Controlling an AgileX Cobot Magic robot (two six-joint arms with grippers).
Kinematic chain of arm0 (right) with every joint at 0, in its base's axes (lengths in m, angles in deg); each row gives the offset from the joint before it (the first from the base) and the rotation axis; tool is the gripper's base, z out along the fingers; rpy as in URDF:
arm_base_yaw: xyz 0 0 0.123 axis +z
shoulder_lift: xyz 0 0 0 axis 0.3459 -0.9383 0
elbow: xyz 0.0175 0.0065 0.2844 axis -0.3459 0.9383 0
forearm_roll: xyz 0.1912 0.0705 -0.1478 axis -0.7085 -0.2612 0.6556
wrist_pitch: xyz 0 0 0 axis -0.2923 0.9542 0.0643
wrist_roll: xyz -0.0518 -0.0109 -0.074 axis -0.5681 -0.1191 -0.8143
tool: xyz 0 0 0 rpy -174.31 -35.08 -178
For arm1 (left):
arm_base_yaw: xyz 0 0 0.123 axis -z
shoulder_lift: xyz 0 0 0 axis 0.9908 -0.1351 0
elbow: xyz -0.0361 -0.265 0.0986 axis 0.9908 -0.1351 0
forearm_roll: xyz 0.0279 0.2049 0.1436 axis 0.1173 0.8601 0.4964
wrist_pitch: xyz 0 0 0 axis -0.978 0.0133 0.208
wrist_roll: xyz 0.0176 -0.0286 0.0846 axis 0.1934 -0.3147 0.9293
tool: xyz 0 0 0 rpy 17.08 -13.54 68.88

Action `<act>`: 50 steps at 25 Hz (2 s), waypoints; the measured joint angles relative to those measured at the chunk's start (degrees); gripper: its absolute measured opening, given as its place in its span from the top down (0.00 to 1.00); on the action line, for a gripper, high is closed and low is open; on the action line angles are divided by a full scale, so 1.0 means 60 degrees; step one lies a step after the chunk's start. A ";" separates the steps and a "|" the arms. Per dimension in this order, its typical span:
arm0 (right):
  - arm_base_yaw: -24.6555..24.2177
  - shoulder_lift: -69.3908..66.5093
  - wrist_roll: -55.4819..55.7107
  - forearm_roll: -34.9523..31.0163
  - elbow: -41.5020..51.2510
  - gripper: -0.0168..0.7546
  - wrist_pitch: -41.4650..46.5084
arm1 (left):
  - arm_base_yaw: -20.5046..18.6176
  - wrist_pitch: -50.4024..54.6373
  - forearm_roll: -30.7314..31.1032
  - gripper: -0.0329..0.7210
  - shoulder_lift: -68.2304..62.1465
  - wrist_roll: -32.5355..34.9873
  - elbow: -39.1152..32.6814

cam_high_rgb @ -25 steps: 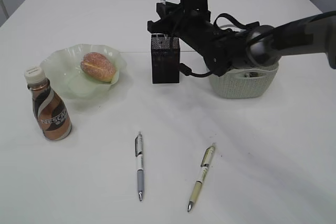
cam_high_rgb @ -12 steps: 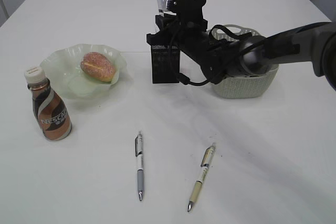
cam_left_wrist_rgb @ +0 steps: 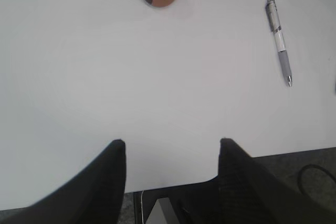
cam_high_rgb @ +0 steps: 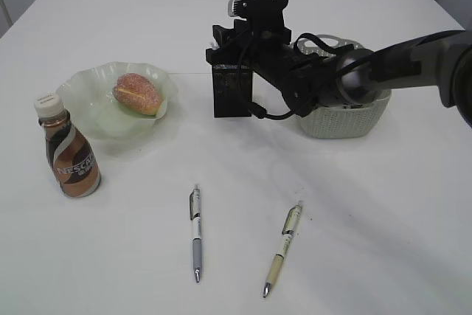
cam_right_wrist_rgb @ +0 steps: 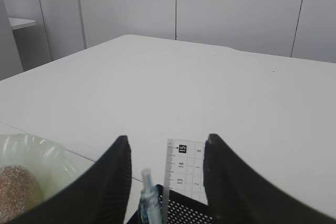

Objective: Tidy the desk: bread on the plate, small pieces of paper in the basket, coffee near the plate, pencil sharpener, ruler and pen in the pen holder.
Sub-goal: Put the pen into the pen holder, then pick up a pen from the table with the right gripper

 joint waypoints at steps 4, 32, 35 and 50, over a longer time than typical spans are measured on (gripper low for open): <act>0.0000 0.0122 0.0000 0.0014 0.0000 0.53 0.0329 | 0.0000 0.0000 0.0094 0.40 0.0000 0.0000 0.0000; 0.0000 0.6141 0.0860 -0.1114 -0.0015 0.53 1.7304 | 0.0000 0.0591 -0.0146 0.40 0.0000 0.0000 0.0000; 0.0000 0.6232 0.0900 -0.1173 0.0024 0.53 1.7327 | 0.0000 0.0591 -0.0233 0.40 0.0000 0.0000 0.0000; 0.0000 0.9054 0.2803 -0.1995 0.5260 0.53 1.7327 | 0.0000 0.0611 -0.0409 0.40 0.0000 0.0000 0.0000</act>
